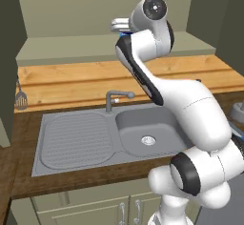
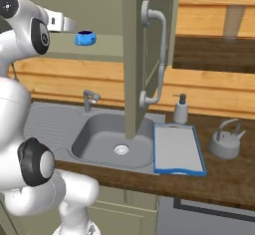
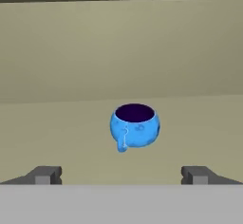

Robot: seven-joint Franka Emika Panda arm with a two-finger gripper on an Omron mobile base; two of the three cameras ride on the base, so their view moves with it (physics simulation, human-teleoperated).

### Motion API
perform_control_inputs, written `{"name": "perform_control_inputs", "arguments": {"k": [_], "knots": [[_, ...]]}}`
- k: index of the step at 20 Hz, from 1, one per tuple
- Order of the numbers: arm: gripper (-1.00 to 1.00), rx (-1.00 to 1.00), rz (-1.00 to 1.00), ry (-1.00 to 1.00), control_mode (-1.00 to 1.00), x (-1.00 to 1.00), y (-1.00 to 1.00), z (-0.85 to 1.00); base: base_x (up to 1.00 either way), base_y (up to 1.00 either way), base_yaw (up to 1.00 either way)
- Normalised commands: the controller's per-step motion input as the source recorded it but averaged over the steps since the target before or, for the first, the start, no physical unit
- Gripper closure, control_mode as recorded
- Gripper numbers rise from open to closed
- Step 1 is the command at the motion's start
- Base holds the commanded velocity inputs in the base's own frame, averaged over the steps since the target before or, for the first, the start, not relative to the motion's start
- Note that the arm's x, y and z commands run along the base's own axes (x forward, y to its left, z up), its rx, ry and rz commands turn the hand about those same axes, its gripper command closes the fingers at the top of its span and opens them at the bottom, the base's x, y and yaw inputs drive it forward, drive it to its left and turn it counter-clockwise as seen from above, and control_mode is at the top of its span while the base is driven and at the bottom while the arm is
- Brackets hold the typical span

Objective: Pick the kettle from the counter and place it on the tray. Then pick the mug from the cabinet and place it on the tray. Then close the cabinet doors.

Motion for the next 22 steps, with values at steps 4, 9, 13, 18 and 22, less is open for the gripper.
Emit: {"name": "perform_control_inputs", "arguments": {"k": [4,9,13,18,22], "knots": [[-1.00,0.00,-0.05,0.01,-1.00,0.34,0.00,-0.19,0.00,0.00,0.00],[-1.00,0.00,-0.14,0.06,-1.00,0.39,0.00,-0.16,0.00,0.00,0.00],[-1.00,0.00,-0.14,0.08,-1.00,0.42,0.03,-0.22,0.00,0.00,0.00],[-1.00,0.00,-0.13,0.06,-1.00,0.40,0.23,-0.28,0.00,0.00,0.00],[-1.00,0.00,-0.11,0.05,-1.00,0.34,0.14,-0.08,0.00,0.00,0.00]]}}
